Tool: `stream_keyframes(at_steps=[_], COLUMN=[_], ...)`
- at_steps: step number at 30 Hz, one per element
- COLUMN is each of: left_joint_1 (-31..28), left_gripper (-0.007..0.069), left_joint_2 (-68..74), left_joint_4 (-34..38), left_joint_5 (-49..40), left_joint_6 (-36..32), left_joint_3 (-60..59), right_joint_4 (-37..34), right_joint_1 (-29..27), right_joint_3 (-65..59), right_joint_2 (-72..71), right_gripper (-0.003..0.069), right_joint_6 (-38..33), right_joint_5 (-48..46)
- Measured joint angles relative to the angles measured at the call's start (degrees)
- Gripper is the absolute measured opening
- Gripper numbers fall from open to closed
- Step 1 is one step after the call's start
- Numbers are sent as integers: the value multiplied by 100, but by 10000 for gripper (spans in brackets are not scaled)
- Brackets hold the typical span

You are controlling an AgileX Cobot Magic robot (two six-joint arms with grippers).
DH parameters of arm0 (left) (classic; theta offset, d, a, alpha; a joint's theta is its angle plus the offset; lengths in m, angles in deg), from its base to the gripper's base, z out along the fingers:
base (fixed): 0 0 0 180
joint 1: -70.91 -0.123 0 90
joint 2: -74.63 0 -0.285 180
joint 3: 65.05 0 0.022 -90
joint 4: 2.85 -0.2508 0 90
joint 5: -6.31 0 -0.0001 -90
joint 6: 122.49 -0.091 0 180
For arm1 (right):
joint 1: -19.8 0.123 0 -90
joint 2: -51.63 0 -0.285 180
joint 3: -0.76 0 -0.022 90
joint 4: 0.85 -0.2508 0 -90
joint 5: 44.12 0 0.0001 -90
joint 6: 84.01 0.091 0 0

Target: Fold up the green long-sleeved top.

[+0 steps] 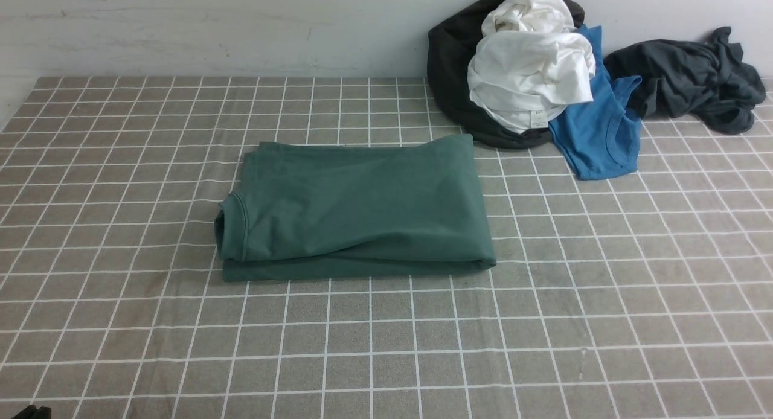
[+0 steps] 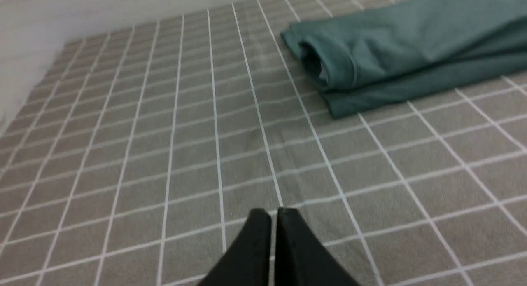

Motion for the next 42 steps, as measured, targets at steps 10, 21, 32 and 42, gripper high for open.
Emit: stream_keyframes(at_steps=[10,21,32,42], left_joint_1=[0,0,0,0], left_gripper=[5,5,5,5], left_joint_2=[0,0,0,0], left_joint_4=[114,109,109,109], left_joint_5=[8,8,8,8], left_joint_6=[51,755,788,788], left_joint_3=[5,5,5,5], right_joint_4=[0,0,0,0], right_joint_1=[0,0,0,0], right_joint_3=[0,0,0,0], right_joint_2=[0,0,0,0], right_gripper=[-13,-13,-13,-13], right_joint_6=[-109,-109,-109,-109], right_joint_5=[0,0,0,0])
